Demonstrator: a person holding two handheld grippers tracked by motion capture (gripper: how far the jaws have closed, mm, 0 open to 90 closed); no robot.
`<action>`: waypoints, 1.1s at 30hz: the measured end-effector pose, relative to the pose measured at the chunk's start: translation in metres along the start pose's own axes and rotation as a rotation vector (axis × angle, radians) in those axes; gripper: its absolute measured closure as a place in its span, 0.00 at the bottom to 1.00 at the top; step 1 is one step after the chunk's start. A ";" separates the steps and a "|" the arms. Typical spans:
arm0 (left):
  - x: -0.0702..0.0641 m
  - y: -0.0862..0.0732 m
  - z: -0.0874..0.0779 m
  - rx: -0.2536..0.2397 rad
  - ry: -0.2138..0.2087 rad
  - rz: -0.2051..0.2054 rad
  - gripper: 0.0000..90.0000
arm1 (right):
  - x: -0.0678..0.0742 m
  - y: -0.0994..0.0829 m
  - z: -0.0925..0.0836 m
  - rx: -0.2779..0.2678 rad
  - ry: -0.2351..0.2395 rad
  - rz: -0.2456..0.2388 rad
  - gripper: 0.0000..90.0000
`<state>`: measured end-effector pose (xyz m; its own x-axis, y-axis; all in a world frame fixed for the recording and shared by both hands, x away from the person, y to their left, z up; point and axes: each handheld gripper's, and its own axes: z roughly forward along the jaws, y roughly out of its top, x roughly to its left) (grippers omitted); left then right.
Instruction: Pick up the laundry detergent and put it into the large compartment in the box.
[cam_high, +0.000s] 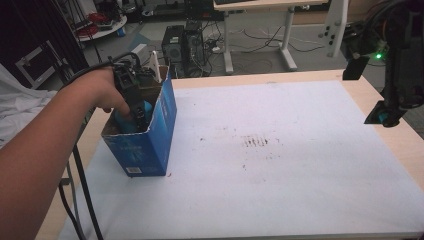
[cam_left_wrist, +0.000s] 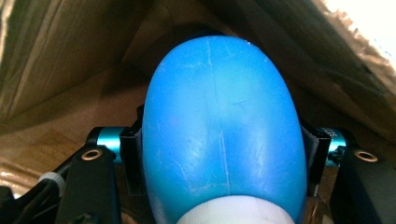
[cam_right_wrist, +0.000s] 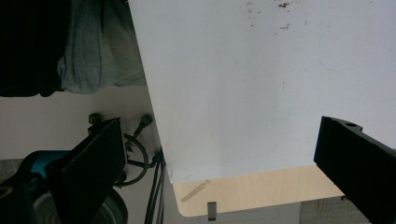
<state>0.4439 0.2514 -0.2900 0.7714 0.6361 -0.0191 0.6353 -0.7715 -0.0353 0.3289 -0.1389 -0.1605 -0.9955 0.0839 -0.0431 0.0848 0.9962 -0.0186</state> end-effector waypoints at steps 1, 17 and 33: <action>0.000 0.000 0.000 -0.003 -0.002 -0.005 0.41 | 0.000 0.000 0.000 -0.001 0.001 -0.002 0.02; 0.005 0.000 0.000 -0.014 -0.019 -0.021 0.35 | -0.001 -0.001 0.001 -0.001 -0.003 0.004 0.02; 0.000 -0.002 -0.017 -0.012 -0.006 -0.018 0.31 | 0.000 -0.004 0.000 -0.011 -0.010 0.007 0.02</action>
<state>0.4432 0.2524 -0.2729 0.7596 0.6500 -0.0250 0.6495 -0.7600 -0.0241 0.3282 -0.1430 -0.1609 -0.9945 0.0903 -0.0530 0.0908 0.9958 -0.0077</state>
